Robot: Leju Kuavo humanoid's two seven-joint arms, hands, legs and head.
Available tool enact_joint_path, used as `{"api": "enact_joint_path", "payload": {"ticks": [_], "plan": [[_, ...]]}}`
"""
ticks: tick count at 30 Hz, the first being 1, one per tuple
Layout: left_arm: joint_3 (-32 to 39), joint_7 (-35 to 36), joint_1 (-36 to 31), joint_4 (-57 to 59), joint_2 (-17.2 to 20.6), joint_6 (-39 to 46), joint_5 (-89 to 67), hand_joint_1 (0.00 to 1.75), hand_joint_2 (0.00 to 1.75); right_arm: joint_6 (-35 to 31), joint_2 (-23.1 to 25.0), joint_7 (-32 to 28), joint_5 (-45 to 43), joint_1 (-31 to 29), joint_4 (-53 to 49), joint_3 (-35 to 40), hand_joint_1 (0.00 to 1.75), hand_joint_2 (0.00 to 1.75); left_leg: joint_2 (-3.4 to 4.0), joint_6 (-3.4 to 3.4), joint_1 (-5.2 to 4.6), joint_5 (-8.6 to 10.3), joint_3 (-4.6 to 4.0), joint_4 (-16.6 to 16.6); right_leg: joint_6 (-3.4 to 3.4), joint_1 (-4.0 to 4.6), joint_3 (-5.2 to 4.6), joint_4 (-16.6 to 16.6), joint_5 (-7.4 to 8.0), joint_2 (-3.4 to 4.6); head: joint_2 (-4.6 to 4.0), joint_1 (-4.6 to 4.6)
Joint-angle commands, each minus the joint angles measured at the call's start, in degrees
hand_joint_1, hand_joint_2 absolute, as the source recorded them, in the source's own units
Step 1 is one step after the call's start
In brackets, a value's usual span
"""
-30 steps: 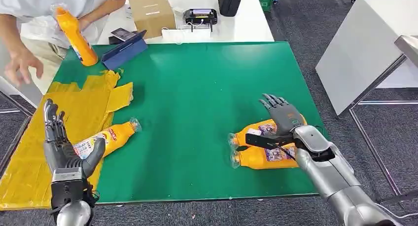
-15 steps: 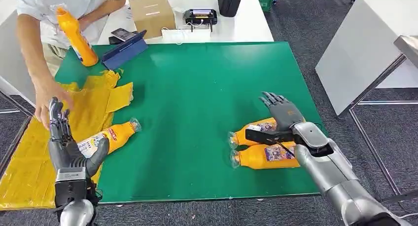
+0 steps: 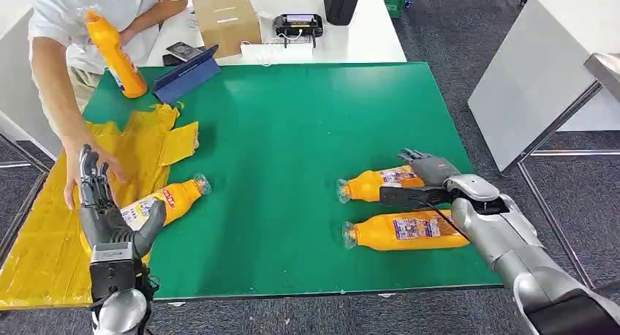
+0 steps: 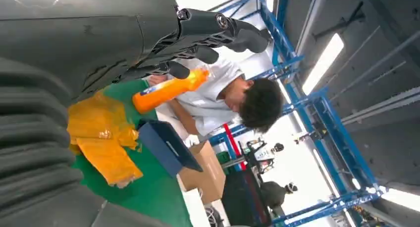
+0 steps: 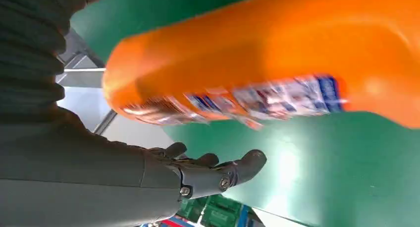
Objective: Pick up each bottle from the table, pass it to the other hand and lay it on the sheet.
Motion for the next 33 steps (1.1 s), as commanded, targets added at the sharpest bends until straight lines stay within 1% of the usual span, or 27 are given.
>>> {"api": "enact_joint_path", "payload": {"ticks": [1,7,12,14,15,17,19,21,22,26,29,31,32,33], "plan": [[-0.89,-0.09,-2.40,4.63,-0.25,0.35,0.33,0.00,1.75,0.58,-0.14,0.20,-0.78,-4.46,5.21,4.65,0.00,1.75,-0.11,-0.11,0.09,-0.17,0.26,0.03,-0.13,0.03,0.28,-0.02,-0.16,0.26,0.00,0.00],[-1.14,-0.08,-2.76,4.99,-0.40,0.54,0.30,0.00,1.75,0.59,-0.09,0.79,-0.67,-5.31,5.27,5.41,0.00,1.75,-0.05,-0.04,0.02,-0.06,0.03,0.00,-0.05,-0.01,0.03,-0.02,-0.05,0.15,0.00,0.02],[-1.22,-0.08,-2.88,5.02,-0.47,0.61,0.29,0.00,1.75,0.38,0.30,1.61,-0.31,-5.39,5.62,5.88,0.00,1.75,-0.05,-0.09,0.06,-0.15,0.13,0.05,-0.11,0.02,0.14,-0.01,-0.11,0.29,0.00,0.00],[-1.22,-0.08,-2.88,5.02,-0.47,0.61,0.29,0.00,1.75,0.38,0.30,1.61,-0.31,-5.39,5.62,5.88,0.00,1.75,-0.04,-0.05,0.01,-0.07,0.01,0.00,-0.06,-0.01,0.00,-0.01,-0.06,0.15,0.00,0.00],[-1.42,-0.09,-2.96,5.07,-0.47,0.66,0.23,0.00,1.75,-0.68,0.64,3.39,0.85,-5.55,6.64,7.08,0.00,1.75,-0.05,-0.09,0.05,-0.15,0.10,0.05,-0.10,0.01,0.11,0.01,-0.11,0.27,0.00,0.02],[-1.99,-0.09,-3.28,5.19,-0.48,0.37,0.14,0.00,1.75,-1.47,1.66,4.12,1.21,-5.29,8.36,7.95,0.00,1.75,-0.04,-0.09,0.05,-0.14,0.16,0.00,-0.11,0.00,0.16,-0.03,-0.11,0.28,0.00,0.00],[-2.76,-0.10,-3.88,5.62,-0.71,0.11,0.11,0.00,1.75,-1.63,2.56,4.16,1.34,-4.73,10.61,8.63,0.00,1.75,-0.05,-0.06,0.03,-0.08,0.06,-0.02,-0.07,0.00,0.08,-0.05,-0.06,0.16,0.00,0.02],[-3.35,-0.11,-4.43,6.09,-0.79,0.15,0.11,0.00,1.75,-2.10,3.65,4.29,1.56,-4.50,13.28,9.17,0.00,1.75,-0.08,-0.12,0.11,-0.18,0.26,0.00,-0.14,0.05,0.30,-0.08,-0.14,0.30,0.00,0.00],[-3.88,-0.12,-4.83,6.50,-0.68,0.03,0.12,0.00,1.75,-2.21,4.28,4.02,1.39,-4.50,15.13,9.51,0.00,1.75,-0.07,-0.08,0.07,-0.11,0.15,-0.03,-0.09,0.03,0.17,-0.09,-0.08,0.19,0.00,0.00],[-5.80,-0.02,-6.16,7.76,-0.31,0.02,0.97,0.00,1.75,-3.50,5.90,3.05,1.15,-3.01,20.49,10.39,0.00,1.75,-0.15,-0.08,0.08,-0.09,0.18,-0.06,-0.09,0.04,0.22,-0.13,-0.09,0.12,0.00,0.00],[-6.04,-0.02,-6.31,7.94,-0.25,0.12,1.02,0.00,1.75,-3.70,5.99,2.73,1.10,-2.71,21.04,10.46,0.00,1.75,-0.16,-0.06,0.06,-0.07,0.12,-0.06,-0.07,0.03,0.15,-0.12,-0.07,0.05,0.00,0.00],[-6.00,-0.03,-6.24,7.89,-0.16,0.16,1.14,0.00,1.75,-3.80,5.97,2.69,1.10,-2.93,21.06,10.43,0.00,1.75,-0.14,-0.10,0.14,-0.14,0.28,-0.05,-0.12,0.10,0.33,-0.16,-0.10,0.19,0.00,0.02],[-6.00,-0.03,-6.22,7.87,-0.15,0.17,1.16,0.00,1.75,-3.81,5.96,2.66,1.09,-3.00,21.03,10.42,0.00,1.75,-0.09,-0.07,0.08,-0.10,0.21,-0.05,-0.09,0.04,0.23,-0.12,-0.07,0.18,0.00,0.00],[-6.10,-0.06,-6.26,7.94,-0.09,0.13,1.39,0.00,1.75,-3.42,5.94,2.24,0.89,-2.96,21.14,10.35,0.07,1.75,-0.06,-0.06,0.08,-0.09,0.20,-0.05,-0.07,0.04,0.20,-0.12,-0.05,0.14,0.00,0.02]]}}
